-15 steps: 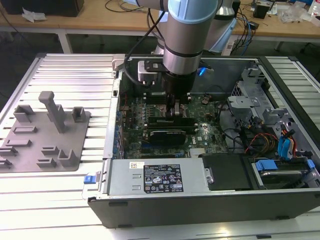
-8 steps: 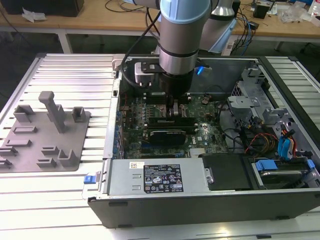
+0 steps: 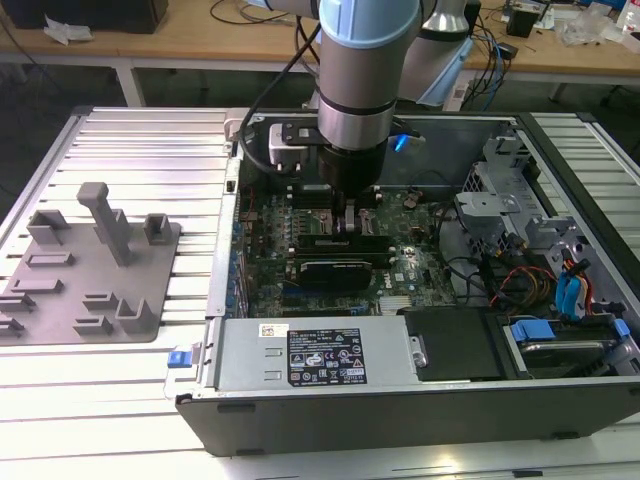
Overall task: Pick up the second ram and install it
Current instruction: 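Insert the second ram into the second slot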
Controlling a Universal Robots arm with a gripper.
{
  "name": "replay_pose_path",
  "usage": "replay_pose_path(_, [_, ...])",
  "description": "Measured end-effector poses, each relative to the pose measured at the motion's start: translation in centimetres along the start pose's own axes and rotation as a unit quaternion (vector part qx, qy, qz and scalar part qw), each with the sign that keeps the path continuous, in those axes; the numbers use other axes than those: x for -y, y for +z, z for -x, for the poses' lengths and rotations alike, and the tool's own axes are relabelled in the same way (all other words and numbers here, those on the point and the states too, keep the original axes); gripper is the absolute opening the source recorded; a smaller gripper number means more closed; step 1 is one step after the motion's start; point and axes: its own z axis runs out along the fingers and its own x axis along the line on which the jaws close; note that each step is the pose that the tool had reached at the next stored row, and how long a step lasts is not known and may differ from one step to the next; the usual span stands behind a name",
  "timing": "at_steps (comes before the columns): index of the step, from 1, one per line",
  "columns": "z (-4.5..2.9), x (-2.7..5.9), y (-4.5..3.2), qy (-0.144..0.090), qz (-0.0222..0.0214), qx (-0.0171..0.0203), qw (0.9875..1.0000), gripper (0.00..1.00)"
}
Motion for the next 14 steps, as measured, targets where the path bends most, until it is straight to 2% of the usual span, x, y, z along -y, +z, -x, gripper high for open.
replay_pose_path(4, [0.0,0.01,0.03,-0.002,-0.0007,0.0002,1.0,0.09])
replay_pose_path(5, [0.0,-0.01,0.1,-0.002,-0.0048,0.0004,1.0,0.09])
replay_pose_path(8, [0.0,-0.03,0.16,-0.002,-0.0085,0.0003,1.0,0.09])
replay_pose_path(14, [-0.07,-0.27,0.22,0.0,-0.0087,0.0003,1.0,0.09])
